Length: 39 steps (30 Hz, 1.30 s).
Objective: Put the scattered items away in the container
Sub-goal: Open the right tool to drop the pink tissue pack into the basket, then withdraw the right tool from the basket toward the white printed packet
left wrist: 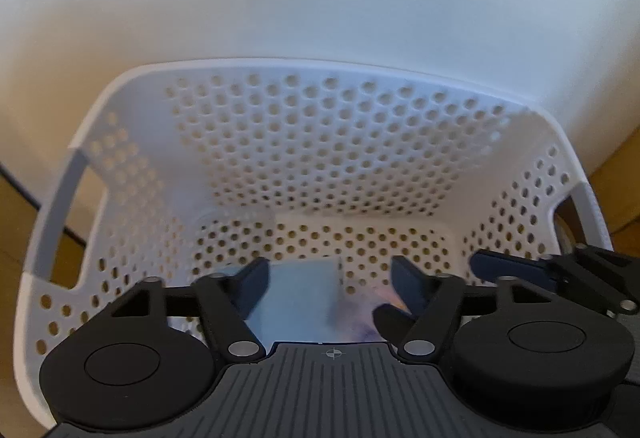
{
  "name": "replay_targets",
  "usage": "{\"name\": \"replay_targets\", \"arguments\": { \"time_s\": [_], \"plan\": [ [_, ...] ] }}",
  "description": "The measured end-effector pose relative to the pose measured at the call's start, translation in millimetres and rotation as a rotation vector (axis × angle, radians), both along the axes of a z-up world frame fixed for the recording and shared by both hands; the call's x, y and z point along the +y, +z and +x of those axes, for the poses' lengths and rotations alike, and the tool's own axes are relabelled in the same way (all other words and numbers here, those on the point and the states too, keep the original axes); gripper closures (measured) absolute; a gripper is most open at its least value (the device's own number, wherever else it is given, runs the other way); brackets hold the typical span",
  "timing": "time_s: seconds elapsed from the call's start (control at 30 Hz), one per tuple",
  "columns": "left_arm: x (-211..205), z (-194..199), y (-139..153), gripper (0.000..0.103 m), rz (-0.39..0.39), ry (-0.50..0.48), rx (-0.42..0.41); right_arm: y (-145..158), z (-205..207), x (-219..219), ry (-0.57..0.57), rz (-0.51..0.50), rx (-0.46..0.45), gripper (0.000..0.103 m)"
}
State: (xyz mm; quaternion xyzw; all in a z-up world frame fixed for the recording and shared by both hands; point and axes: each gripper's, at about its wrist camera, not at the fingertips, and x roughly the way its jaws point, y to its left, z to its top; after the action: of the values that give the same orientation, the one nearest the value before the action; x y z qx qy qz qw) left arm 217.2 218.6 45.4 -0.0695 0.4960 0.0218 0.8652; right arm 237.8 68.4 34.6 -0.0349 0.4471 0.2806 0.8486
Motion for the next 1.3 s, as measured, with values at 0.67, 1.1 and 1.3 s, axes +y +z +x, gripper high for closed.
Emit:
{"name": "replay_targets", "arguments": {
  "time_s": [0.67, 1.1, 1.3],
  "plan": [
    [8, -38, 27, 0.000, 0.041, 0.133, -0.058, 34, -38, -21, 0.033, 0.069, -0.107, 0.007],
    [-11, -74, 52, 0.000, 0.115, 0.148, -0.134, 50, -57, -33, 0.004, 0.061, -0.120, 0.006],
    [-13, -87, 59, 0.000, 0.133, 0.160, -0.156, 54, -62, -32, 0.012, 0.051, -0.131, 0.006]
  ]
}}
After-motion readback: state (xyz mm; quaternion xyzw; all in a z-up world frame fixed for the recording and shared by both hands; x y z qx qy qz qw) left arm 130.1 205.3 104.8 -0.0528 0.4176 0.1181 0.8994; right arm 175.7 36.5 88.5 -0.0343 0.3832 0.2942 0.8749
